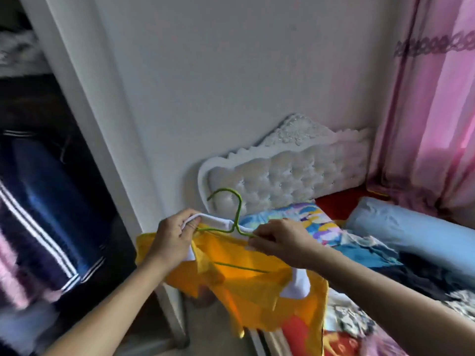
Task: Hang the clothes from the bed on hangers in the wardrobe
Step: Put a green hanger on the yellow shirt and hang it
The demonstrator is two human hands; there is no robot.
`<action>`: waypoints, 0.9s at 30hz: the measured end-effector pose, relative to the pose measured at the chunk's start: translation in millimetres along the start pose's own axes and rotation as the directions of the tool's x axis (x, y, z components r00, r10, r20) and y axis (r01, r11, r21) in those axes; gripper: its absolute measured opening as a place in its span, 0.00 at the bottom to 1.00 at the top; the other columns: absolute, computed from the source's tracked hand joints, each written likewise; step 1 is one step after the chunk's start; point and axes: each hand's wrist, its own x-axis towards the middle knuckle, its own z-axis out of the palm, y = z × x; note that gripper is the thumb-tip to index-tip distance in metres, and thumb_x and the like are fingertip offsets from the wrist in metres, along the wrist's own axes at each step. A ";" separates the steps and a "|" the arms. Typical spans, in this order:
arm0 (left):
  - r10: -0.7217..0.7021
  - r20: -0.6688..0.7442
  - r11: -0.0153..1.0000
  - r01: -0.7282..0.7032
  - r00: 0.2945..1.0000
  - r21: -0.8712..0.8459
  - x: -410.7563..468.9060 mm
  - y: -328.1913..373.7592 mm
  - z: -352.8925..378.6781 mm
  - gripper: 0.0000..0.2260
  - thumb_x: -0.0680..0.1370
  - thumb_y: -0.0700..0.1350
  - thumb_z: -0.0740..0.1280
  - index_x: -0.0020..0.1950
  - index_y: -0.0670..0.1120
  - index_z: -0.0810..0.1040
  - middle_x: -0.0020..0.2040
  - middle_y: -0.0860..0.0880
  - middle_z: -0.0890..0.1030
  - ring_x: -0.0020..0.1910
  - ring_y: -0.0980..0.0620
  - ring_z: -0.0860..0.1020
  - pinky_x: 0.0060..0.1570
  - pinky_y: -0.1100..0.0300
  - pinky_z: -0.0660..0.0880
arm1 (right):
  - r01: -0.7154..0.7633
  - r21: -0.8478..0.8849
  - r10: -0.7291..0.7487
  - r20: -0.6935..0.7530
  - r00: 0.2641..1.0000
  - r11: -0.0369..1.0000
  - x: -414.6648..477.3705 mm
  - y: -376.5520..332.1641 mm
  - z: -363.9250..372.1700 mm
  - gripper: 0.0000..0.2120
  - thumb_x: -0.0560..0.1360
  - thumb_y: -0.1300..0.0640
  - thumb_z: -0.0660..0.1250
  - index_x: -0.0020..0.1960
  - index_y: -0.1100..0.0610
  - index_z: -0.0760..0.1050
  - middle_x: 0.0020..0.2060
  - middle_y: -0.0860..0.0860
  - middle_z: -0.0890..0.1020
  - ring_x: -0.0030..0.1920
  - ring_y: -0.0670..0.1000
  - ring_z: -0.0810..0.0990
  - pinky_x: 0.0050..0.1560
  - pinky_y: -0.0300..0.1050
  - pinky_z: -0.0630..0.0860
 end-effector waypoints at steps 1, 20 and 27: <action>-0.012 -0.029 0.999 0.013 1.000 0.044 -7.1 -8.3 -26.9 0.10 0.78 0.49 0.62 0.49 0.47 0.81 0.41 0.50 0.82 0.44 0.55 0.79 0.40 0.65 0.73 | 0.025 0.014 -0.025 0.001 1.000 1.000 15.9 -16.0 10.6 0.17 0.76 0.40 0.64 0.40 0.53 0.76 0.32 0.51 0.78 0.34 0.49 0.74 0.34 0.45 0.69; -0.356 -0.268 0.799 0.440 0.895 0.409 -135.5 -262.9 -410.7 0.06 0.77 0.43 0.68 0.52 0.48 0.82 0.46 0.52 0.78 0.44 0.56 0.77 0.48 0.63 0.69 | -0.417 0.648 0.240 0.348 0.906 0.637 293.4 -325.8 169.1 0.13 0.72 0.59 0.70 0.33 0.66 0.77 0.24 0.53 0.73 0.25 0.49 0.68 0.29 0.41 0.68; -0.375 -0.259 0.812 0.450 0.890 0.371 -100.4 -312.4 -440.8 0.05 0.77 0.44 0.67 0.51 0.47 0.82 0.45 0.51 0.78 0.44 0.54 0.78 0.45 0.64 0.69 | -0.378 0.737 0.293 0.251 0.923 0.561 381.9 -372.4 170.2 0.15 0.75 0.57 0.69 0.30 0.58 0.80 0.28 0.52 0.77 0.29 0.49 0.74 0.34 0.42 0.74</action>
